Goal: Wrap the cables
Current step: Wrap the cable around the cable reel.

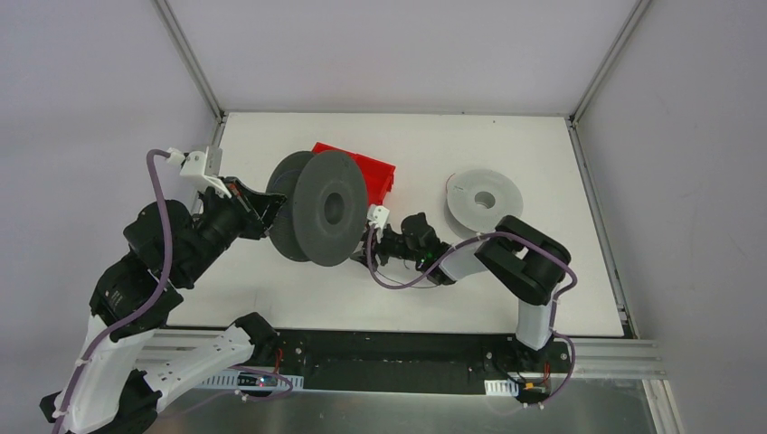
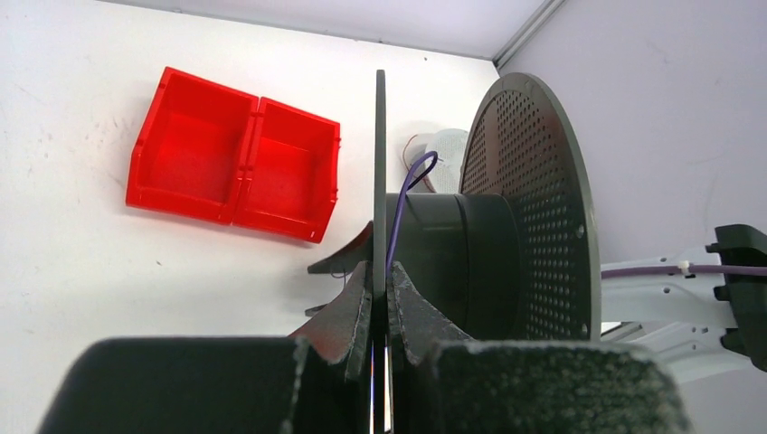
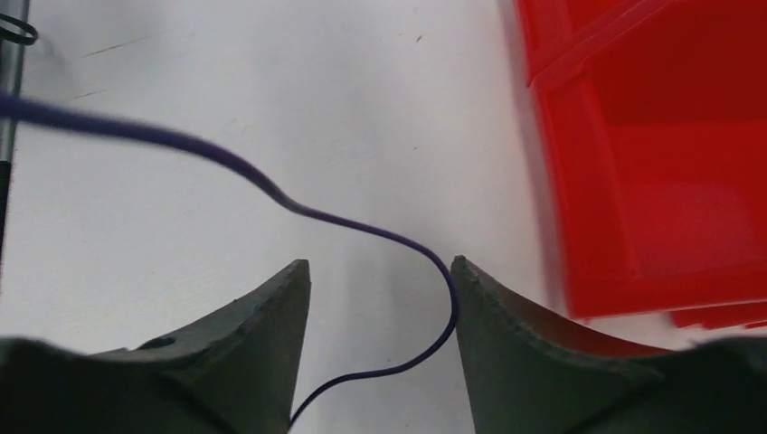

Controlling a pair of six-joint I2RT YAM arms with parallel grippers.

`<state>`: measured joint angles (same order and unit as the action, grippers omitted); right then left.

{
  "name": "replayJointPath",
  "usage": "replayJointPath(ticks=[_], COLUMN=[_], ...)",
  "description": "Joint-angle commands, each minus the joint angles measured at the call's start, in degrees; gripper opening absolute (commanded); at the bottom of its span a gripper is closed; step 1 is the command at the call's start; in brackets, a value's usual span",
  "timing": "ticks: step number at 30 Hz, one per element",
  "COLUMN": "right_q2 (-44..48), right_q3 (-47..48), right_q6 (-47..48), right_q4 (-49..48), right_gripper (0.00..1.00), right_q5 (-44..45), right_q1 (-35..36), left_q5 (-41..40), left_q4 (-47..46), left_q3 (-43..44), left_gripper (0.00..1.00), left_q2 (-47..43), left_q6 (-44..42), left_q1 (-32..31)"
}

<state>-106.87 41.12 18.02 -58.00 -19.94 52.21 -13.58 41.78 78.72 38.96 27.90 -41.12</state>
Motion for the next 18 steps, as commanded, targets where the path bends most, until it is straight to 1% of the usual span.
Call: replayJointPath(ticks=[1,3,7,8,9,11,13,15,18], right_q2=[-1.69,-0.97,2.89,4.04,5.29,8.45,12.87,18.1,26.35], right_q3=[0.31,-2.0,-7.45,-8.66,-9.71,-11.41,-11.31,-9.02,-3.45], right_q6=[-5.62,-6.41,-8.98,-9.97,-10.55,-10.57,-10.44,-8.96,-6.1], right_q4=[-6.56,-7.67,-7.46,-7.27,-6.93,-5.01,0.74,11.55,30.8], right_gripper=[0.5,0.34,0.13,0.06,0.0,0.0,0.0,0.0,0.0], right_q5=[-6.2,-5.2,-1.44,-0.3,1.39,5.31,9.96,16.47,25.36], right_q1=[0.54,1.92,6.84,8.12,9.78,13.15,16.46,20.3,25.21], left_q5=[-2.68,-5.79,-10.83,-11.85,-13.54,-15.23,-16.4,-17.29,-15.1], left_q4=[-6.6,-7.47,-13.01,-14.39,-15.5,-17.88,-19.36,-20.13,-19.34], left_q3=[2.58,1.63,-1.73,-2.67,-3.22,-4.62,-6.62,-9.13,-11.55], left_gripper=[0.0,0.0,0.0,0.0,0.0,0.0,0.0,0.0,0.0], left_q2=[-1.07,-1.39,-2.11,-1.88,-1.51,-0.84,-0.09,0.74,3.63], left_q6=[2.33,2.33,0.47,-0.26,-0.7,-1.93,-4.5,-7.04,-11.86], left_q1=[0.79,0.78,0.78,0.78,0.83,0.78,0.78,0.78,0.78])
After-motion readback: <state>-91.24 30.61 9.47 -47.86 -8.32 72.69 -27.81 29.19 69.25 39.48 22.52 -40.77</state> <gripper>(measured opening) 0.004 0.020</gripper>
